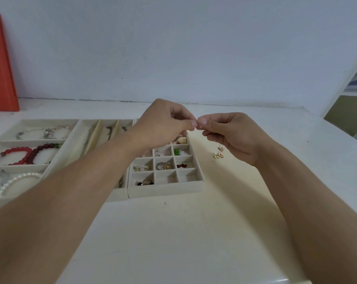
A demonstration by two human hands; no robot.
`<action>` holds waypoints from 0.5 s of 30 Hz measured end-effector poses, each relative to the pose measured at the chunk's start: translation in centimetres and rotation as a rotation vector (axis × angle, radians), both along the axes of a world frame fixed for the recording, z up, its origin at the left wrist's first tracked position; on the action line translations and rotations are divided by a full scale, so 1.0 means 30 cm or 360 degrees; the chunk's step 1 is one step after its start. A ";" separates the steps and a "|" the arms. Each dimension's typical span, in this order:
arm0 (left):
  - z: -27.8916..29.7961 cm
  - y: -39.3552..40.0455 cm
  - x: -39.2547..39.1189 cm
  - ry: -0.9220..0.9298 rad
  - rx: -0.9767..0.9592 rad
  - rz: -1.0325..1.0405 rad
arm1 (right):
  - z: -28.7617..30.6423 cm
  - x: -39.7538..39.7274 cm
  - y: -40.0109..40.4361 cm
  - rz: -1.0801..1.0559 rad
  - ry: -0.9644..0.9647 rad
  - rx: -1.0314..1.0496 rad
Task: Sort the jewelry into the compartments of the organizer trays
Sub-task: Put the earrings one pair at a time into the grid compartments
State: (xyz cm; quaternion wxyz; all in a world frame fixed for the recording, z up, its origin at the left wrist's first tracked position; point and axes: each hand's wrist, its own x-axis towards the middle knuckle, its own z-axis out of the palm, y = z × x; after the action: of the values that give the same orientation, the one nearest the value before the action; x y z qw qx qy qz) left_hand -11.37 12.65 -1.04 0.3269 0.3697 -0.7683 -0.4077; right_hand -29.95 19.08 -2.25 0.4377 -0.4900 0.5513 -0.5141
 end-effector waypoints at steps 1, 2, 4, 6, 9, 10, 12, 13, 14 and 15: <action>0.001 -0.002 -0.001 -0.0012 -0.0033 0.0019 | 0.000 -0.003 -0.001 0.0010 0.0007 0.0007; 0.002 -0.002 -0.001 -0.0024 -0.0058 0.0032 | -0.001 -0.004 -0.001 0.0015 0.0021 0.0010; 0.002 0.000 -0.001 -0.0052 -0.0093 0.0043 | -0.005 -0.004 -0.004 -0.0002 0.0074 -0.0007; -0.001 -0.001 -0.001 -0.0074 -0.0113 0.0039 | -0.010 0.000 -0.004 -0.0033 0.0148 -0.0030; 0.014 -0.006 0.017 -0.0170 -0.0083 -0.0048 | -0.005 0.010 0.002 -0.0053 0.0273 -0.0054; 0.026 -0.011 0.031 -0.0231 -0.0067 -0.0091 | 0.002 0.017 0.009 -0.0053 0.0348 -0.0063; 0.052 -0.033 0.065 -0.0263 -0.0054 -0.0095 | 0.022 0.037 0.031 -0.0042 0.0615 -0.0083; 0.064 -0.049 0.088 -0.0219 -0.0055 -0.0043 | 0.032 0.055 0.040 -0.0006 0.0754 -0.0101; 0.071 -0.065 0.099 -0.0157 -0.0055 0.0016 | 0.039 0.069 0.054 0.0050 0.0862 -0.0126; 0.077 -0.081 0.118 -0.0097 -0.0055 0.0078 | 0.046 0.094 0.061 0.0136 0.0941 -0.0156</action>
State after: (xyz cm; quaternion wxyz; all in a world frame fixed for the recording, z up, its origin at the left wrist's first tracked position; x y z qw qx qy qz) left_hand -7.84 10.22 1.26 0.3195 0.3950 -0.7755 -0.3747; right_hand -27.13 20.93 -0.86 0.2554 -0.6617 0.6083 -0.3562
